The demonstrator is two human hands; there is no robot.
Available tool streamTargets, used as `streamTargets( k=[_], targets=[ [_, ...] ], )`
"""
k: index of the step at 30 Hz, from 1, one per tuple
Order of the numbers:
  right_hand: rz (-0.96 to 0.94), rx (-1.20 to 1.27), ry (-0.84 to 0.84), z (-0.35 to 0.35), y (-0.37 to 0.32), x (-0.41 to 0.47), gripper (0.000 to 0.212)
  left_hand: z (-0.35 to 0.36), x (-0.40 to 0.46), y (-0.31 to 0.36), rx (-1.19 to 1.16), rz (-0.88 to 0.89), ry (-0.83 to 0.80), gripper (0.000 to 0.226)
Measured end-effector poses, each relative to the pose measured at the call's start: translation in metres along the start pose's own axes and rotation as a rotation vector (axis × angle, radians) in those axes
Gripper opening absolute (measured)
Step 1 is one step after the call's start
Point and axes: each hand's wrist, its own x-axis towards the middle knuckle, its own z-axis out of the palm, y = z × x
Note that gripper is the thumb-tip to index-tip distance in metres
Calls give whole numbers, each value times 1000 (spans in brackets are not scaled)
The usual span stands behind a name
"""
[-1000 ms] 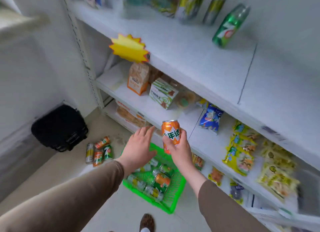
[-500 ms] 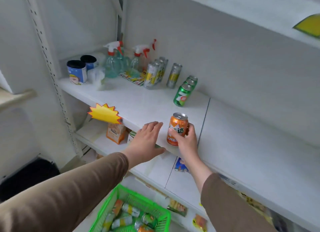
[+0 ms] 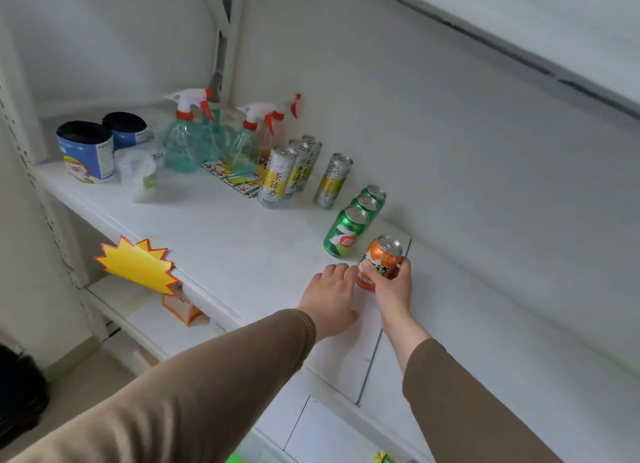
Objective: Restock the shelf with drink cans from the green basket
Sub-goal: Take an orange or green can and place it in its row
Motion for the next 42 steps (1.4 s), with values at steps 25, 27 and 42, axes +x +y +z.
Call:
streamTargets(
  k=[25,27,42],
  targets=[
    [4,-155,69,2,12,149,60,37,70,14,-38,35,-36,80],
    [7,-158,66,1,11,145,67,36,68,14,-35,37,-35,79],
    [-423,-769,-170,-16,-1,-86,78,-8,-58,-40,144,42,14,82]
  ],
)
